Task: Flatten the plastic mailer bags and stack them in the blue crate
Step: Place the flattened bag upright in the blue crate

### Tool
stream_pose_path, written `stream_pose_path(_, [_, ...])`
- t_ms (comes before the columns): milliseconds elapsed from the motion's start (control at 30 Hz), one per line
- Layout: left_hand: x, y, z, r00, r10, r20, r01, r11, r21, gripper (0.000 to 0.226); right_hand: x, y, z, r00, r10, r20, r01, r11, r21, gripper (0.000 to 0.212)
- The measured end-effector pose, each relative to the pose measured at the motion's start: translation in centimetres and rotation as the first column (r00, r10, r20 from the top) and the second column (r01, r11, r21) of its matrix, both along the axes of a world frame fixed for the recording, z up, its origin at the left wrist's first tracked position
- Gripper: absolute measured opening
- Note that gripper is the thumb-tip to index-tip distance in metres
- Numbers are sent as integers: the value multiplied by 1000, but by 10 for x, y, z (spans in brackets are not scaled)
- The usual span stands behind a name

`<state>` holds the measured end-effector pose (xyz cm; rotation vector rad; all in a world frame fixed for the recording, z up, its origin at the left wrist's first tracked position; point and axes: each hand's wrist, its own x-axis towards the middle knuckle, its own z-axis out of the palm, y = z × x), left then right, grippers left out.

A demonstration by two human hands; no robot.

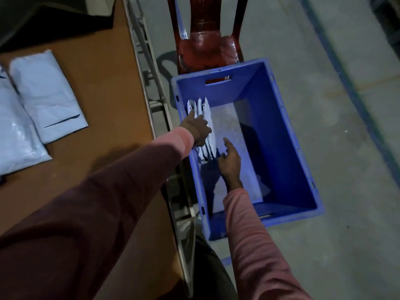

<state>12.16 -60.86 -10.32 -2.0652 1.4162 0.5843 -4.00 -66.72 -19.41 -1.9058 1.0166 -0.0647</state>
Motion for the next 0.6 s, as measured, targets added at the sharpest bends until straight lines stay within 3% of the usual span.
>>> stream_pose_path(133, [-38,44,60,964,249,-90,-261,953,-154,60,-2,19,52,994,-40,101,47,997,-66,47])
stream_pose_path(233, [-66,100,103,939,322,-116,-342,872,-349,57,-4,59,102,970,22,241,7,993,-118,40])
stream_pose_path(400, [-93,215,148,931,334,-148,-328,589,-738,50,-12,144,176,922,167,349,-62,954,-293,30])
stream_pose_path(500, [-101,281,158,911,381,-156,-320,416,-851,43,-9,194,209,889,293,352,-122,892,-435,28])
stream_pose_path(600, [-102,354,155,841,504,-197,-361,252,-898,39,-2,252,223,845,391,366,-196,862,-468,27])
